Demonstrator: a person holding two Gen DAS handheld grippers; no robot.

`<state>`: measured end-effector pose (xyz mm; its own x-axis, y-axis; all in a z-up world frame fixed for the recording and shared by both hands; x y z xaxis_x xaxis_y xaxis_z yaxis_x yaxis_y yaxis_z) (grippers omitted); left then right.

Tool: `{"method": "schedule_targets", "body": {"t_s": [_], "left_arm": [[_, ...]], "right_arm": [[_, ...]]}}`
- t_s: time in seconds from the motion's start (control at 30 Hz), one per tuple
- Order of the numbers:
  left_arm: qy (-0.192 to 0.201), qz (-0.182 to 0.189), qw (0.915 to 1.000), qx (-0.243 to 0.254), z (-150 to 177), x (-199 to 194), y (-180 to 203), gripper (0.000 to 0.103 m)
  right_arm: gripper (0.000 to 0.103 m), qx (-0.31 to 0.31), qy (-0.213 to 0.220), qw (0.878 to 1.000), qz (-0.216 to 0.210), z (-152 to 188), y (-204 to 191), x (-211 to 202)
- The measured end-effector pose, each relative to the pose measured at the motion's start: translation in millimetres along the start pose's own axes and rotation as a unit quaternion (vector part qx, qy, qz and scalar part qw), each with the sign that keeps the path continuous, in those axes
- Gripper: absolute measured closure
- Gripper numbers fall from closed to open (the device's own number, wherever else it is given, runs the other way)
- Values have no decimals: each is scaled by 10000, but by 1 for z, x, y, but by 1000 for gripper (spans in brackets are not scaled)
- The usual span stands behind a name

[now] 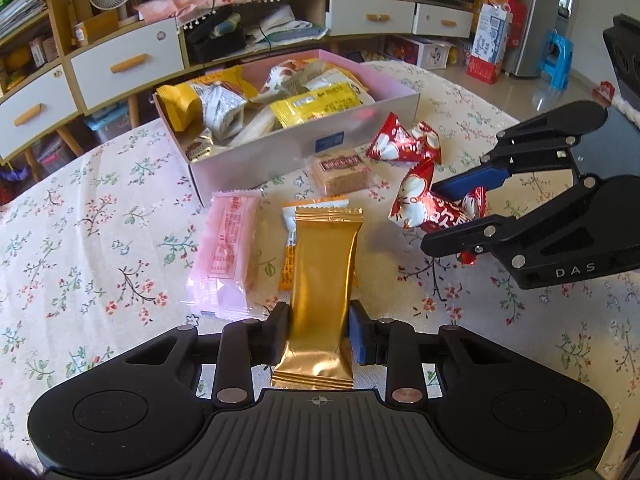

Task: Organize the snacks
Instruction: 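Grasp the gold bar with the left tool while the right tool grasps a red candy, then carry the gold bar and red candy into the box and open both tools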

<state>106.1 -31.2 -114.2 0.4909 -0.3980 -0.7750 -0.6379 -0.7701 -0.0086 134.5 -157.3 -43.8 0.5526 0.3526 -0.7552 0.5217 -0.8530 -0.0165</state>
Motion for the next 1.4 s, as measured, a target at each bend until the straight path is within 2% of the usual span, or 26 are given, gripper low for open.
{"method": "schedule_targets", "body": {"t_s": [0.4, 0.8, 1.1, 1.4], "left_arm": [[105, -228, 9985, -476, -22, -11, -16, 75], [364, -355, 9949, -876, -70, -13, -26, 75], [435, -435, 9949, -803, -111, 11, -39, 75], [420, -425, 9934, -977, -146, 51, -54, 75]], "right_arm": [[67, 278, 294, 9991, 152, -21, 19, -10], [67, 862, 559, 9933, 528, -50, 59, -5], [67, 1136, 539, 9892, 757, -58, 85, 10], [67, 1343, 691, 9829, 1055, -72, 111, 17]]}}
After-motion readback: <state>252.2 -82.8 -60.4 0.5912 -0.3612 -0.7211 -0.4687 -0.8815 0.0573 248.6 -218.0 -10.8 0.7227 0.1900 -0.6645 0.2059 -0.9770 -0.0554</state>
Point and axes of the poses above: each gripper's, at about its wrist camera, not at the fingertips, and x roughly the way its jaws point, y to its right, z to its underside, the point moved 10 cm from there along x, roughly the way its jaws point, and after that the axes turned 2 degrees about x, right-handed, at the moved point
